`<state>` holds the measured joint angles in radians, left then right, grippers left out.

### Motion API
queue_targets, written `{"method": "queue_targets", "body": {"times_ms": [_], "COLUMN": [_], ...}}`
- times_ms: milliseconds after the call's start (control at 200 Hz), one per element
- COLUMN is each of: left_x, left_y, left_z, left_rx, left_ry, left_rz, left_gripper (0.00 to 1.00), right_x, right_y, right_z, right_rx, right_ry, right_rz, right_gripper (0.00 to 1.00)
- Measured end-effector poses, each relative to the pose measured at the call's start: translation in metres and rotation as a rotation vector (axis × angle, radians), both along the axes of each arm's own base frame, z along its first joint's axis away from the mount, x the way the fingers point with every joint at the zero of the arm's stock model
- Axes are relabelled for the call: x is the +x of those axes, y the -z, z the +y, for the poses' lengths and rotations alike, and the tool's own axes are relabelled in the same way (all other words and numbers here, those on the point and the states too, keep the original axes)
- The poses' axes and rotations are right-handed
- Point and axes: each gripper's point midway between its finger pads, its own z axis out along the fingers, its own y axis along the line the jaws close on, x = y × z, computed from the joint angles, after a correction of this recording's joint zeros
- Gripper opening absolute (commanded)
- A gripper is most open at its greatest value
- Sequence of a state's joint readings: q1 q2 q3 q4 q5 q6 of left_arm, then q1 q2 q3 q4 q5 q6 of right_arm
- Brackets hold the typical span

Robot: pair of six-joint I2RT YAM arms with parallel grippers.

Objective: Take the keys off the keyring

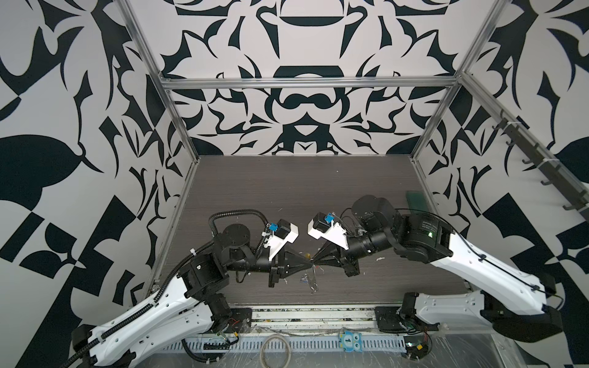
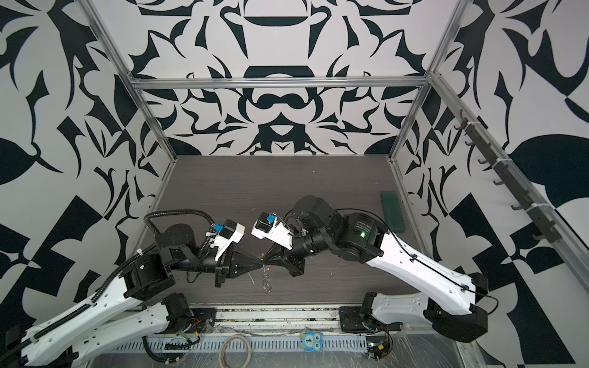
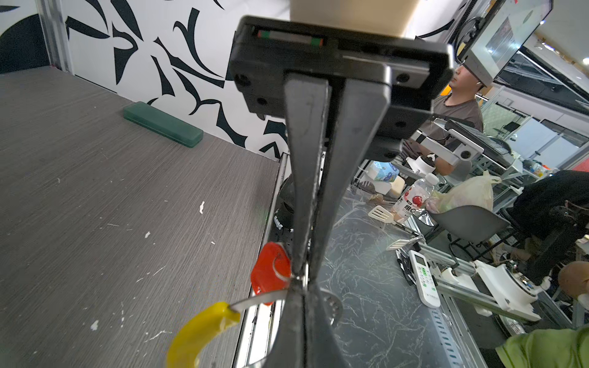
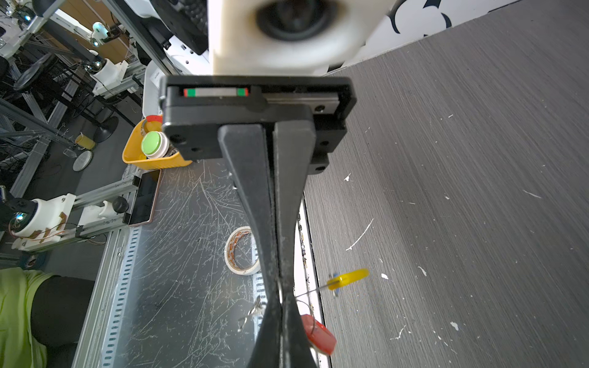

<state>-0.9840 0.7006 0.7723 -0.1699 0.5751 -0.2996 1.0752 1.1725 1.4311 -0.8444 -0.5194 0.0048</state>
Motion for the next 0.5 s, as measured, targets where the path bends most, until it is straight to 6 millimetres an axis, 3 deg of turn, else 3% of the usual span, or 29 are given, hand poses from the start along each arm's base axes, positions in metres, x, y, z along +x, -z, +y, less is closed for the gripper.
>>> {"method": "queue_targets", "body": {"times_ms": [55,225,405,505], "left_x": [0.0,0.003,0.003,0.002], "left_y": [0.0,-0.002,-0.016,-0.021], "left_z": [0.0,0.001,0.007,0.01], "left_rx": [0.0,-0.006,-0.058,-0.076], "left_ry": [-0.001,-0.024,-0.047,-0.047], "left_rz": [0.0,-0.01,-0.048,-0.06], "left_gripper": [0.0,0.0,0.0,0.0], "right_x": [0.0,0.004,0.008,0.007], "right_y": [0.0,-0.001,-0.003,-0.002], "right_z": [0.0,0.001,-0.007,-0.018], "right_rx": [-0.001,0.016,0.094,0.161], "right_ry": [0.002,0.031,0.079,0.11], "right_rz": [0.002,-0.007,-0.061,-0.097], "right_gripper": [0.01,0.3,0.44,0.47]}}
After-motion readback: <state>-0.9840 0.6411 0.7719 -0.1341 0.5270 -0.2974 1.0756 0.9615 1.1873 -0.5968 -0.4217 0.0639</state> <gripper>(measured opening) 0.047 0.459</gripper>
